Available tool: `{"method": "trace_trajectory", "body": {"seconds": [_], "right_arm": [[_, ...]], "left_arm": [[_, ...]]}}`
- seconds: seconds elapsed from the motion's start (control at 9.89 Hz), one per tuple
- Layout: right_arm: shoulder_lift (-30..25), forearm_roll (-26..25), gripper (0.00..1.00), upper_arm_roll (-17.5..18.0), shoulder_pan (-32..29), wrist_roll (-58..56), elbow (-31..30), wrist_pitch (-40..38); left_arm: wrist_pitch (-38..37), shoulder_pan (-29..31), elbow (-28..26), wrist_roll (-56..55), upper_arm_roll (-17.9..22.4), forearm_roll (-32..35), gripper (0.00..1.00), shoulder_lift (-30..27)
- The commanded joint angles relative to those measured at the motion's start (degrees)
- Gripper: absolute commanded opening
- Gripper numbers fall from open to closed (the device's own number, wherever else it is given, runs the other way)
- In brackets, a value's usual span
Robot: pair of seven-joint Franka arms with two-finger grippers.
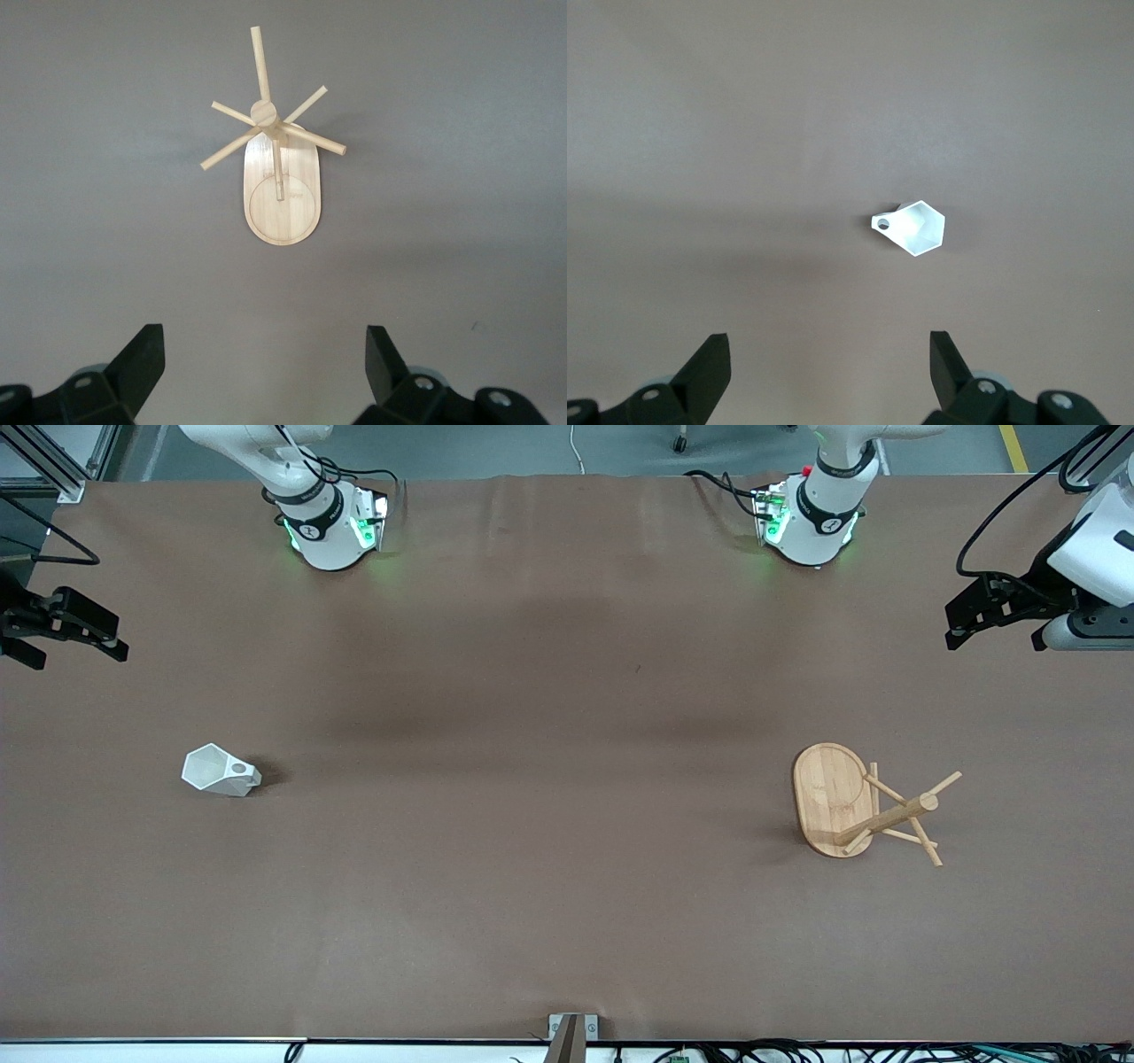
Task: Hang cup on rack
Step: 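Move the right gripper down toward the white cup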
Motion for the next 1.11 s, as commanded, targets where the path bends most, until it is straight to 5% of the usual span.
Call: {"method": "trace_trajectory", "body": {"seconds": [0.0,0.71,1.01], "right_arm": [[-0.32,-0.77,0.99,0.30,-0.24,0.97,-0.66,0.08],[0.90,-0.77,0.99,0.30,-1.38,0.62,-1.27,1.40],[1.52,-0.68,0.98,0.30,-4.98,-2.27,-9.76,10.94]], "left_arm": [[-0.19,0.41,-0.88,0.83,-0.03,-0.28,1.00,0.89],[-0.19,0.41,-0.88,1.00,0.06,-0.28,1.00,1.24],[-0.37,0.41,-0.97,1.00,0.06,-0.28,1.00,1.24]]}}
